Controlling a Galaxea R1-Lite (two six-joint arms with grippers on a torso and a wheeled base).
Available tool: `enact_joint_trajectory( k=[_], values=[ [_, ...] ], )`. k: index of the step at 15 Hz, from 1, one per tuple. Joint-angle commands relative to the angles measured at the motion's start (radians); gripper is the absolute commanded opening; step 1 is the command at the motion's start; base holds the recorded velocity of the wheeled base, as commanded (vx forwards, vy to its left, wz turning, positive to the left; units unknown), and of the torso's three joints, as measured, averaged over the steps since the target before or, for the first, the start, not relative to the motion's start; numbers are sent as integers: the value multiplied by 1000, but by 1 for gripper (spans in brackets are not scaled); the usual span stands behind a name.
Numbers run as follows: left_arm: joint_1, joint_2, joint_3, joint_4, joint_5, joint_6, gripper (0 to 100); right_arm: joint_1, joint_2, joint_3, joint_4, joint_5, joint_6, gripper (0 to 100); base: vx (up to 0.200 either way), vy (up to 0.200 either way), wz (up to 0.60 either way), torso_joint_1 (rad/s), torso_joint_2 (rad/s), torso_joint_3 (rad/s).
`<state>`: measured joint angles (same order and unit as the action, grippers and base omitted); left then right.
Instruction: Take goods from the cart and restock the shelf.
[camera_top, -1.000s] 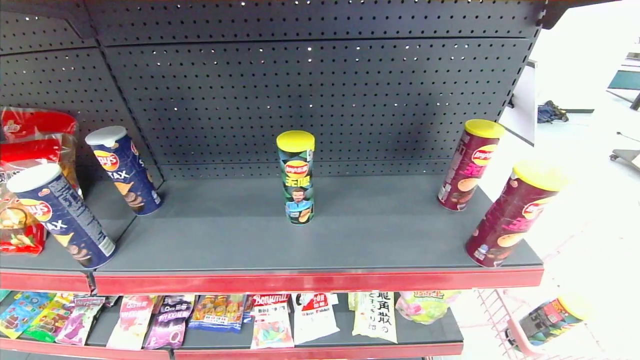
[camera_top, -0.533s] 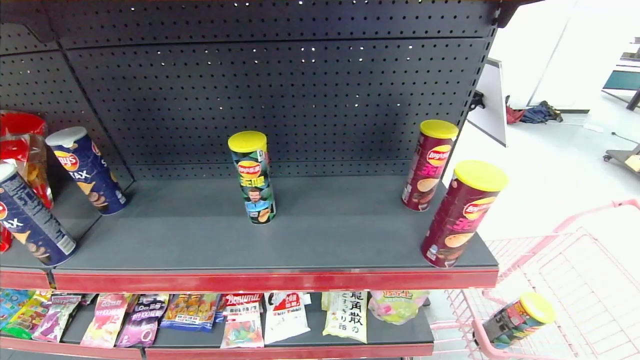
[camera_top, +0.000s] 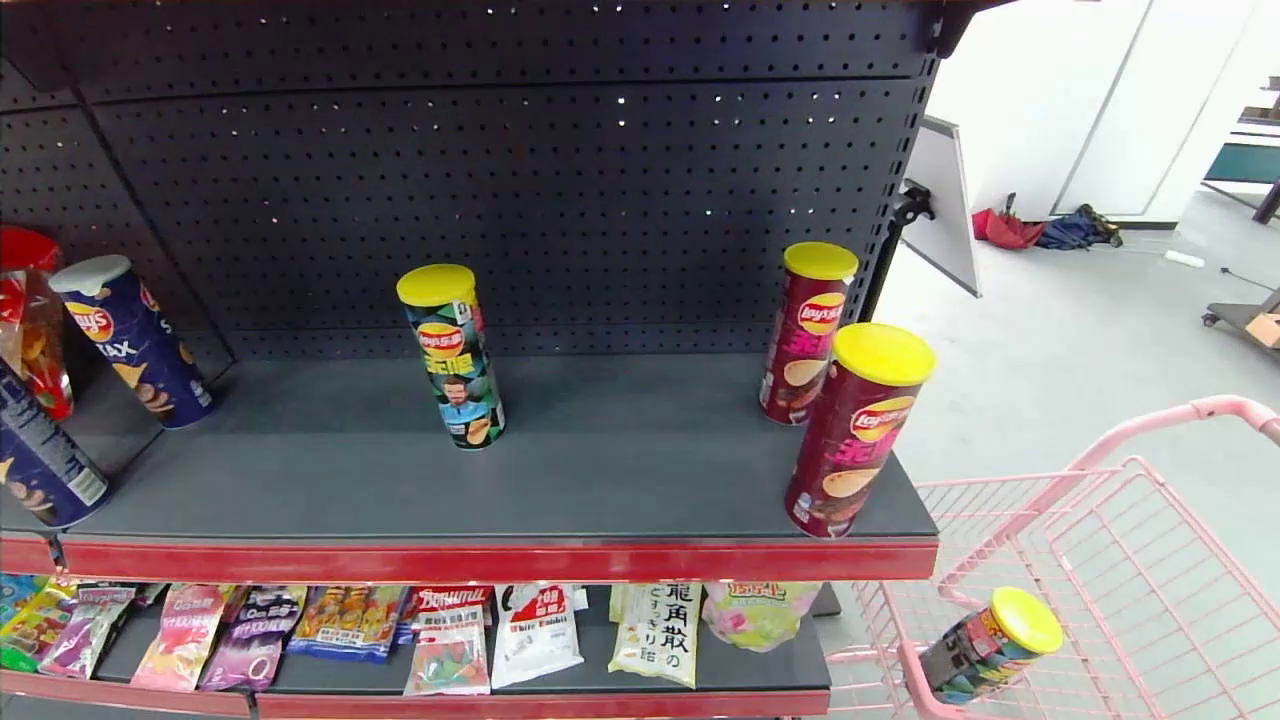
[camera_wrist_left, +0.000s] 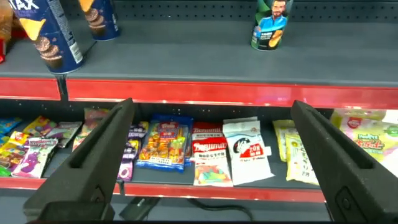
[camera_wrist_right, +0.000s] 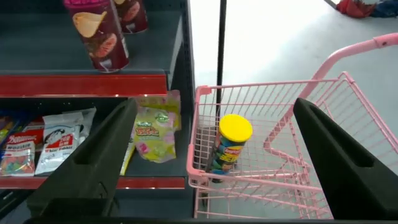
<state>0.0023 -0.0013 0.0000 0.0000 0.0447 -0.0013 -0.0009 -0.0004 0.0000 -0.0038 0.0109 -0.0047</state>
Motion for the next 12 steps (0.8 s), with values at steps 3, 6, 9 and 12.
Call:
enact_joint_trajectory(
  k=[3, 6, 9, 12],
  values=[
    [1, 1, 0, 0, 0, 0, 100, -1, 0, 0, -1, 0, 0, 100, 0, 0, -600, -1, 6, 2],
    [1, 1, 0, 0, 0, 0, 100, 1, 0, 0, -1, 1, -1, 100, 0, 0, -600, -1, 6, 7],
    [1, 1, 0, 0, 0, 0, 100, 1, 0, 0, -1, 1, 0, 100, 0, 0, -400, 0, 3, 0],
    [1, 1, 0, 0, 0, -2, 100, -1, 0, 0, -1, 1, 0, 100, 0, 0, 0, 0, 0, 0]
  ],
)
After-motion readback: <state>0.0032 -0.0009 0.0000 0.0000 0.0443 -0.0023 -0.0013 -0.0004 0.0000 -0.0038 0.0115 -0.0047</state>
